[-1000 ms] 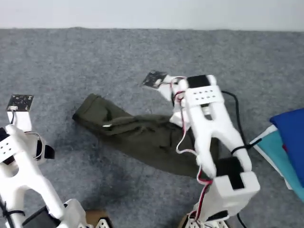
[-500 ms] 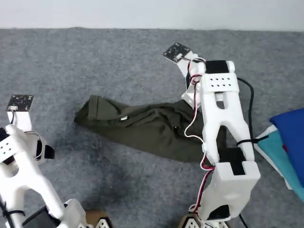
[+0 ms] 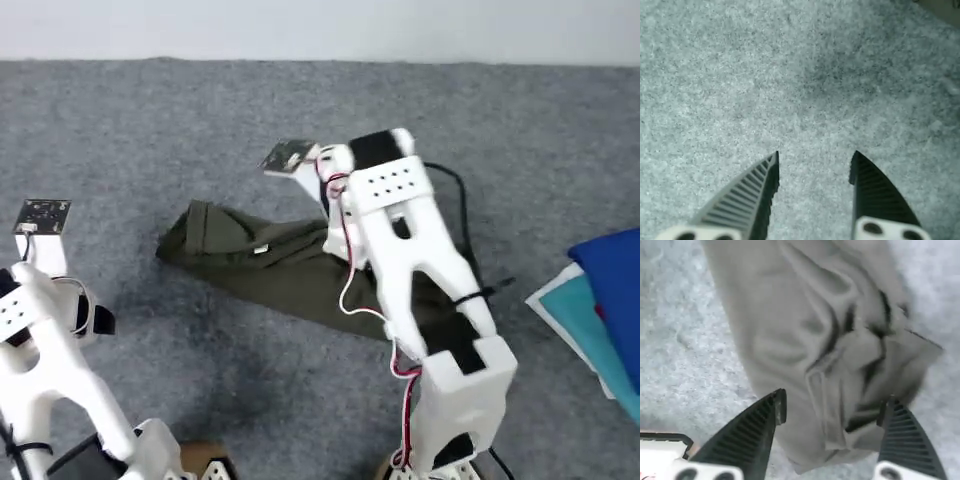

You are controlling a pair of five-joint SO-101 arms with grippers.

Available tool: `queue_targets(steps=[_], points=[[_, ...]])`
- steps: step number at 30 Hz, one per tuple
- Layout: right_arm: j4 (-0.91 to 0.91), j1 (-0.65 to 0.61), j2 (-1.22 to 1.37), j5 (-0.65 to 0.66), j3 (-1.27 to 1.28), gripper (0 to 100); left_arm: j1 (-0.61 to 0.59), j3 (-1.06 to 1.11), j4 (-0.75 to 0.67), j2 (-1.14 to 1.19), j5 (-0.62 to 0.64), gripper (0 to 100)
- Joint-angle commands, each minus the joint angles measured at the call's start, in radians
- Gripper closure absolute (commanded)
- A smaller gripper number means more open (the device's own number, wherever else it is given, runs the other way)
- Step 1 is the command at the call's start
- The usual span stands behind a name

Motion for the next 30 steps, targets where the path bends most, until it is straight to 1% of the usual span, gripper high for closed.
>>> queue_targets(steps=[1, 7, 9, 11, 14, 16, 19, 22, 24, 27, 30], points=[[0.025, -0.021, 0.044, 0.008, -0.044, 69.6, -0.009, -0.004, -0.009, -0.012, -0.011, 78], [-0.054, 0.005, 0.15, 0.009, -0.049, 69.7, -0.029, -0.004, -0.009, -0.012, -0.011, 78], [-0.093, 0.021, 0.176, 0.009, -0.049, 72.9, -0.029, -0.004, -0.009, -0.012, -0.011, 78], [-0.133, 0.035, 0.194, 0.009, -0.049, 81.7, -0.029, -0.004, -0.009, -0.012, -0.011, 78], [-0.166, 0.048, 0.194, 0.005, -0.049, 99.8, -0.029, -0.004, -0.009, -0.012, -0.011, 78], [-0.16, 0.05, 0.18, 0.008, -0.049, 96.2, -0.029, -0.004, -0.009, -0.012, -0.011, 78], [-0.142, 0.05, 0.156, 0.009, -0.049, 99.4, -0.029, -0.004, -0.011, -0.012, -0.011, 78], [-0.085, 0.045, 0.136, 0.011, -0.049, 98.9, -0.029, -0.004, -0.011, -0.012, -0.011, 78], [-0.064, 0.047, 0.134, 0.046, -0.049, 99.0, -0.029, -0.004, -0.011, -0.012, -0.011, 78], [-0.07, 0.074, 0.136, 0.095, -0.046, 99.0, -0.029, -0.004, -0.011, -0.012, -0.011, 78], [-0.076, 0.101, 0.133, 0.094, -0.046, 99.0, -0.029, -0.004, -0.009, -0.012, -0.011, 78]])
